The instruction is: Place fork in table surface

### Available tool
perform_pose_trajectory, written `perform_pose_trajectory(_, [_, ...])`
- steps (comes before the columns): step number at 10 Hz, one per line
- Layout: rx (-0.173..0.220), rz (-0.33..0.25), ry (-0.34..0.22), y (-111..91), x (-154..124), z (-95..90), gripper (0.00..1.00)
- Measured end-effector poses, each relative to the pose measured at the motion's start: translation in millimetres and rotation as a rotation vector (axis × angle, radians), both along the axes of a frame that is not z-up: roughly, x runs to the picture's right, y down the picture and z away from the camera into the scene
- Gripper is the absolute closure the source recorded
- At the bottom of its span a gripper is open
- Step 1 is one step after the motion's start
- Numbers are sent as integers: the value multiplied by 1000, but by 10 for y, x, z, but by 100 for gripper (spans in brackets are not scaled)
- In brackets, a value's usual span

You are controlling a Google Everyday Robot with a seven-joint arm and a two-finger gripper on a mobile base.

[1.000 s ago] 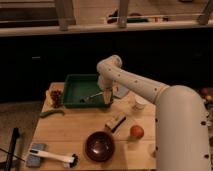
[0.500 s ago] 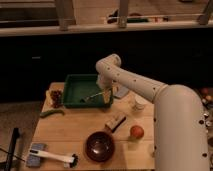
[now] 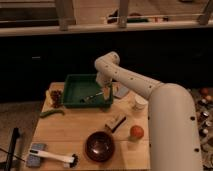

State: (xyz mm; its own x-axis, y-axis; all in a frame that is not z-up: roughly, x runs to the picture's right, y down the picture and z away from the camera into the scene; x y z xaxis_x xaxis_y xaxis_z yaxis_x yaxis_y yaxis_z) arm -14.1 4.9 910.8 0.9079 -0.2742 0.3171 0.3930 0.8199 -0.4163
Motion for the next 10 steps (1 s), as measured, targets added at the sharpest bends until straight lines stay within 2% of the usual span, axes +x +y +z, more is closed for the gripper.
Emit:
perform_pose_trajectory(4, [5,-44,-45,-36,-163,88,20])
perform_pose_trajectory(7, [8,-84,-101,5,-477,131,20])
perform_pose_trajectory(10, [-2,-84,-123,85,-592,178,20])
